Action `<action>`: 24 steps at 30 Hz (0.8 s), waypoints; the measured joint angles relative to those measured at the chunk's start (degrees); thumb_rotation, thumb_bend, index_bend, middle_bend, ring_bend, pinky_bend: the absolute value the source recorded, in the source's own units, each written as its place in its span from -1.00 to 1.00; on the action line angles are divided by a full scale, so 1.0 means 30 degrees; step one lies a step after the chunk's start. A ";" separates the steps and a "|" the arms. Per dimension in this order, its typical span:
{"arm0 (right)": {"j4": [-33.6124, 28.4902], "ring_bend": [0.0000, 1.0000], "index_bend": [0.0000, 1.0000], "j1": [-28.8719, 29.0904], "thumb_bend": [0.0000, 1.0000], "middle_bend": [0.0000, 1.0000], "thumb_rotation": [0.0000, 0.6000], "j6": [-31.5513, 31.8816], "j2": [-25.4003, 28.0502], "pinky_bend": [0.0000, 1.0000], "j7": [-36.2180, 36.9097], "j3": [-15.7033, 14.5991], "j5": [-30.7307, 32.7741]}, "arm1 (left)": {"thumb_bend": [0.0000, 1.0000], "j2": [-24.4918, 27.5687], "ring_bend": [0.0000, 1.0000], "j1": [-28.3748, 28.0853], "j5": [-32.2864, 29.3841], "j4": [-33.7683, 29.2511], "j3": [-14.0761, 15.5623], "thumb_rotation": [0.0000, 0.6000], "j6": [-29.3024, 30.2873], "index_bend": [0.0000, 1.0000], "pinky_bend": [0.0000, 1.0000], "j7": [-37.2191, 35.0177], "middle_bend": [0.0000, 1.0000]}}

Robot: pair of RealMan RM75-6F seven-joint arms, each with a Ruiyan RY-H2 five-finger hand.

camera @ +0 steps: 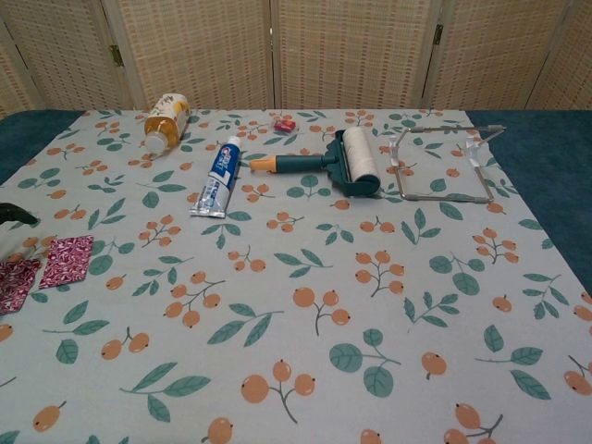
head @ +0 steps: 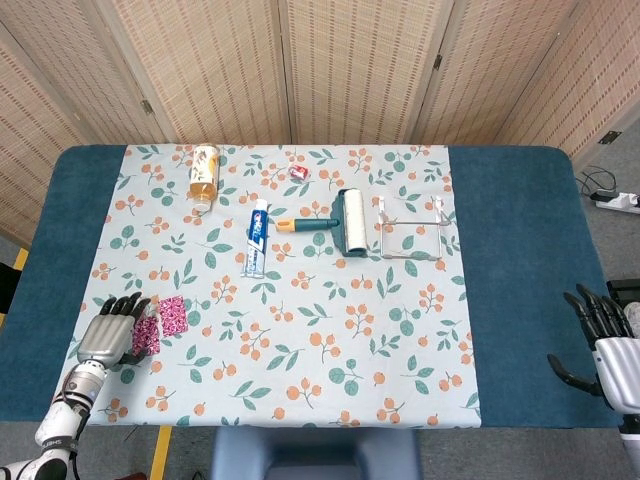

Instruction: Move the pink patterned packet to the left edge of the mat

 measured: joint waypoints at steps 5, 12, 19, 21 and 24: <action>0.0167 -1.00 -1.00 -0.0029 -0.33 -0.99 0.78 0.0000 -0.0067 -1.00 0.0147 -0.0013 0.0051 | -0.27 -0.0346 -1.00 -0.0853 -0.1137 0.0065 -0.0433 0.72 -0.0762 -0.87 -1.00 0.1084 -1.00; 0.0436 -1.00 -1.00 -0.0117 -0.33 -0.99 0.79 0.0056 -0.0090 -1.00 0.0441 -0.0025 0.0130 | -0.27 -0.1091 -1.00 -0.2056 -0.3264 0.0169 -0.0732 0.73 -0.1478 -0.88 -1.00 0.3048 -1.00; 0.0644 -1.00 -1.00 -0.0140 -0.33 -0.99 0.79 0.0062 -0.0131 -1.00 0.0646 -0.0016 0.0161 | -0.27 -0.1853 -1.00 -0.2951 -0.5252 0.0374 -0.0682 0.73 -0.1678 -0.88 -1.00 0.4281 -1.00; 0.0677 -1.00 -1.00 -0.0143 -0.33 -0.99 0.79 0.0062 -0.0134 -1.00 0.0678 -0.0016 0.0162 | -0.27 -0.1961 -1.00 -0.3076 -0.5476 0.0434 -0.0626 0.72 -0.1661 -0.89 -1.00 0.4390 -1.00; 0.0694 -1.00 -1.00 -0.0139 -0.33 -0.99 0.78 0.0057 -0.0142 -1.00 0.0688 -0.0012 0.0156 | -0.27 -0.2039 -1.00 -0.3189 -0.5776 0.0545 -0.0587 0.73 -0.1637 -0.89 -1.00 0.4402 -1.00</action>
